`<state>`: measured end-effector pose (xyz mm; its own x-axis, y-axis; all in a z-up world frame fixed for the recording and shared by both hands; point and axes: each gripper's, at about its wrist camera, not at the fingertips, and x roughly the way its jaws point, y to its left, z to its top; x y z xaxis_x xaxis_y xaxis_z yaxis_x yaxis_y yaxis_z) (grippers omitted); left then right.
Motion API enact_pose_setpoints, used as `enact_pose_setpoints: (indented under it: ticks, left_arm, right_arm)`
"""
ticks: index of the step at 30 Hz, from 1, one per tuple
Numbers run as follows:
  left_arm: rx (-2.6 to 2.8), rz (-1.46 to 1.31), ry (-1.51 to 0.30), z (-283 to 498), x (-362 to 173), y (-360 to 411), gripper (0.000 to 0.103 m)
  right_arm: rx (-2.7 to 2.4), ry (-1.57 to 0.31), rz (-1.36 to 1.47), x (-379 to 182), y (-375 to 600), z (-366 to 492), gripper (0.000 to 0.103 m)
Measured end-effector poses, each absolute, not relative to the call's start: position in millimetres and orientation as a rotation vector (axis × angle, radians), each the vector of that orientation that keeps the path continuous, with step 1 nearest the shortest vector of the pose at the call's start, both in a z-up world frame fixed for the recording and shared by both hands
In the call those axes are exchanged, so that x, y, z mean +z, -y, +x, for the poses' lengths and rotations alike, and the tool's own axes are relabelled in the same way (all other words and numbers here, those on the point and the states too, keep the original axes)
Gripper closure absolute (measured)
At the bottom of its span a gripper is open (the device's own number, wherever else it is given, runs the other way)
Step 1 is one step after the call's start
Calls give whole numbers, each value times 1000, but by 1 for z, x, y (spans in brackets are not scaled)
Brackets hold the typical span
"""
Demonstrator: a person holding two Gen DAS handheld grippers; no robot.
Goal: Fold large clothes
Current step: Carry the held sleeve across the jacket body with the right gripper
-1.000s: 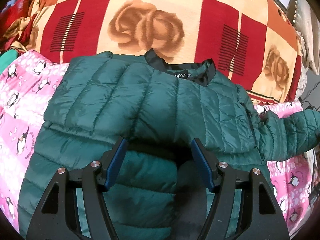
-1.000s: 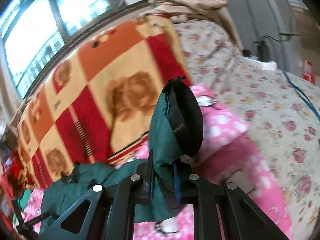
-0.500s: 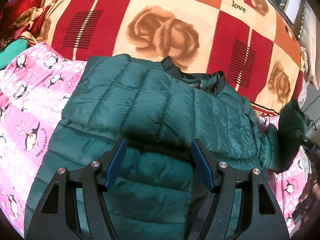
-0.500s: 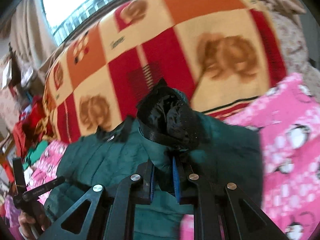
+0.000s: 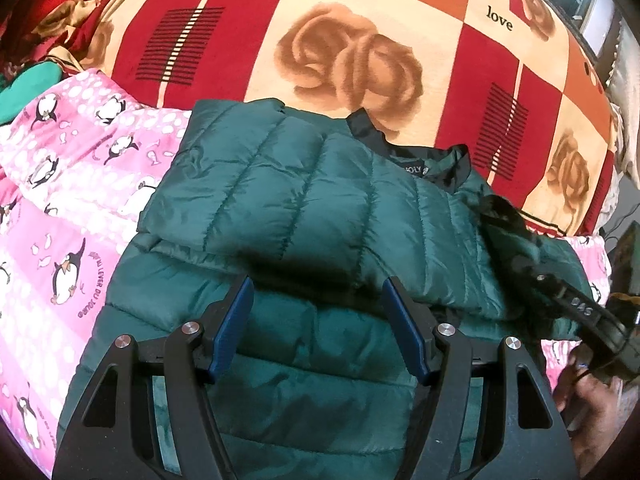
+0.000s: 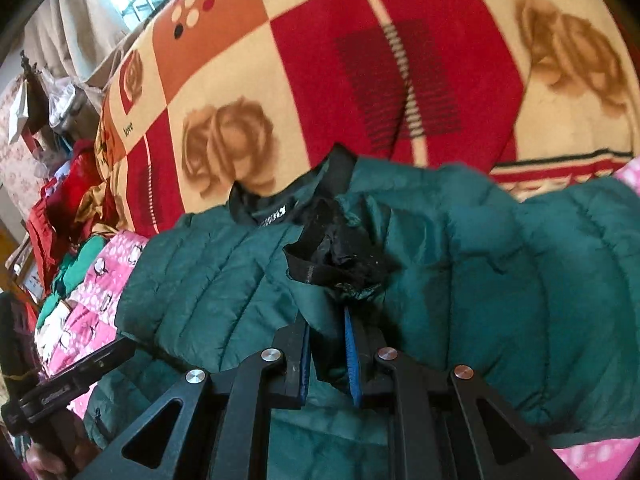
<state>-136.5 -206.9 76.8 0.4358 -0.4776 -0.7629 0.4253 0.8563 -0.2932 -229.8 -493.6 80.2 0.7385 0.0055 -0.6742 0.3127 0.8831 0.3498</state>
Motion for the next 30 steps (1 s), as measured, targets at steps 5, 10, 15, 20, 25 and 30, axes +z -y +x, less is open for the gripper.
enact_pose_setpoints:
  ticks: [5, 10, 15, 20, 25, 30]
  left_arm:
    - [-568, -73, -981, -135, 74, 206, 36]
    - [-610, -114, -980, -138, 81, 208, 36]
    - [-665, -142, -970, -151, 97, 222, 22]
    - [-739, -110, -938, -166, 110, 254, 20]
    - [-808, -3, -991, -173, 103, 307, 20]
    - [-807, 27, -1025, -174, 90, 352, 20]
  right_arm:
    - [-172, -813, 504, 57, 488, -214, 80]
    - [-110, -780, 525, 78, 483, -233, 29]
    - [-175, -750, 462, 103, 484, -268, 29]
    - [-352, -747, 399, 113, 500, -301, 29]
    - [-445, -705, 425, 120, 523, -334, 29]
    - [-477, -642, 460, 125, 540, -357, 29]
